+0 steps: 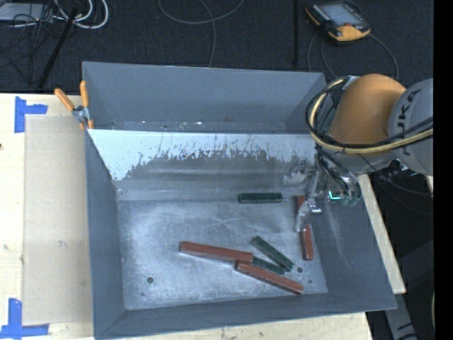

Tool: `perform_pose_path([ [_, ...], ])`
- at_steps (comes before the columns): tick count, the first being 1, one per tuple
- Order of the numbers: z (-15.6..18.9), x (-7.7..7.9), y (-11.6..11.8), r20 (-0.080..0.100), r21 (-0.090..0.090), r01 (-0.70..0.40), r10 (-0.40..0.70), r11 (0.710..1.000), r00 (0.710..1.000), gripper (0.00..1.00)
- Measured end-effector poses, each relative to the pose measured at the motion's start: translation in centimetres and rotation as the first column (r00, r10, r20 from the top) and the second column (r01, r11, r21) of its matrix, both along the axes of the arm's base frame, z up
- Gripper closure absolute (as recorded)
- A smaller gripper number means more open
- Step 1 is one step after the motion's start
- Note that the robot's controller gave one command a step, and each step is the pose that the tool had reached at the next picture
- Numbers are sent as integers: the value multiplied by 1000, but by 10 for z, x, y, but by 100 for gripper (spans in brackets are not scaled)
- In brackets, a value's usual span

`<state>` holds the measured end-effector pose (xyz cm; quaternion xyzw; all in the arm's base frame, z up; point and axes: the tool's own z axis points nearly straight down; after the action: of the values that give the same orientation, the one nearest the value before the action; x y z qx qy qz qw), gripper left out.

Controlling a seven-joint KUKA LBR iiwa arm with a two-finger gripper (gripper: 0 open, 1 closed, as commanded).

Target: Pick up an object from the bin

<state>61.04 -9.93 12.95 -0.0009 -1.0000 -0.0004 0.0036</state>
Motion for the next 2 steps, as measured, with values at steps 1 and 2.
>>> perform_pose_path([
  [1,4,2,0,7,-1,-2,2,1000,1000,0],
  [2,-32,-14,43,10,-3,-71,71,997,997,0],
])
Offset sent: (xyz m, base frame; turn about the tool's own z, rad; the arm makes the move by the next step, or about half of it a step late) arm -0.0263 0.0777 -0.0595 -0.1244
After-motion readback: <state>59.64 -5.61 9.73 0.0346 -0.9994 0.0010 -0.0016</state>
